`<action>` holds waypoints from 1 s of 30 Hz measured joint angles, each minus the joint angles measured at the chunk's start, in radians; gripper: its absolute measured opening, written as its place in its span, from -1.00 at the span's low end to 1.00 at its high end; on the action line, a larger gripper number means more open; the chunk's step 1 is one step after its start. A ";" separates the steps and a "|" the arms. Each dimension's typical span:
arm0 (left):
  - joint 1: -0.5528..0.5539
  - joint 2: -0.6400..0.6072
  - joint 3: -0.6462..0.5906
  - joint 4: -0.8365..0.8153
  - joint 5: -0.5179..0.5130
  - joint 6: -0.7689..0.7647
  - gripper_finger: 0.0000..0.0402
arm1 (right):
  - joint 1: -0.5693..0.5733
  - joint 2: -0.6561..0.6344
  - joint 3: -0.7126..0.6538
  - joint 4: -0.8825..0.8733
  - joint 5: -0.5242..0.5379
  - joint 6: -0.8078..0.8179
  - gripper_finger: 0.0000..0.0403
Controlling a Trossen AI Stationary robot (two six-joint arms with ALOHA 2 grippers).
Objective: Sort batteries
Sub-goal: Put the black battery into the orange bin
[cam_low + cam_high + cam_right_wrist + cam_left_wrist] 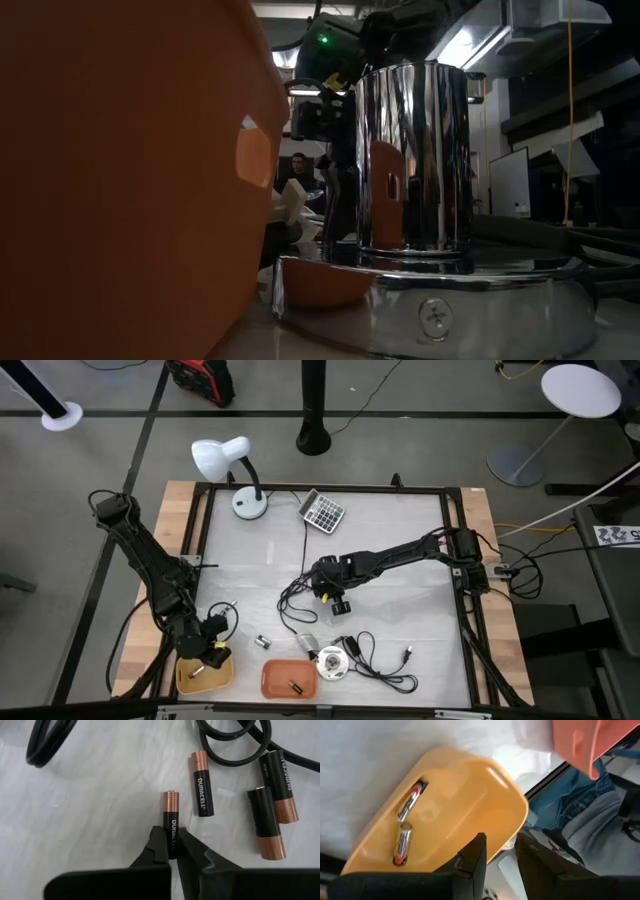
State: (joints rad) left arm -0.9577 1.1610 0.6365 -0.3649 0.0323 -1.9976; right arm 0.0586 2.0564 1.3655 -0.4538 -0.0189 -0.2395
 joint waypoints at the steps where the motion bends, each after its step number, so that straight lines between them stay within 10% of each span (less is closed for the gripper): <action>1: 0.000 0.000 0.000 0.000 -0.012 0.011 -0.53 | 0.000 0.000 0.000 0.000 0.000 0.005 -0.95; 18: 0.002 0.000 -0.002 -0.029 -0.106 0.073 -0.53 | 0.001 0.004 0.153 -0.164 -0.002 0.028 -0.92; 30: 0.003 0.000 -0.008 -0.052 -0.339 0.173 -0.53 | 0.058 0.000 0.266 -0.179 -0.263 0.026 -0.92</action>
State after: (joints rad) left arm -0.9546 1.1610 0.6289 -0.4168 -0.3071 -1.8245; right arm 0.1171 2.0567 1.6314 -0.6329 -0.2817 -0.2131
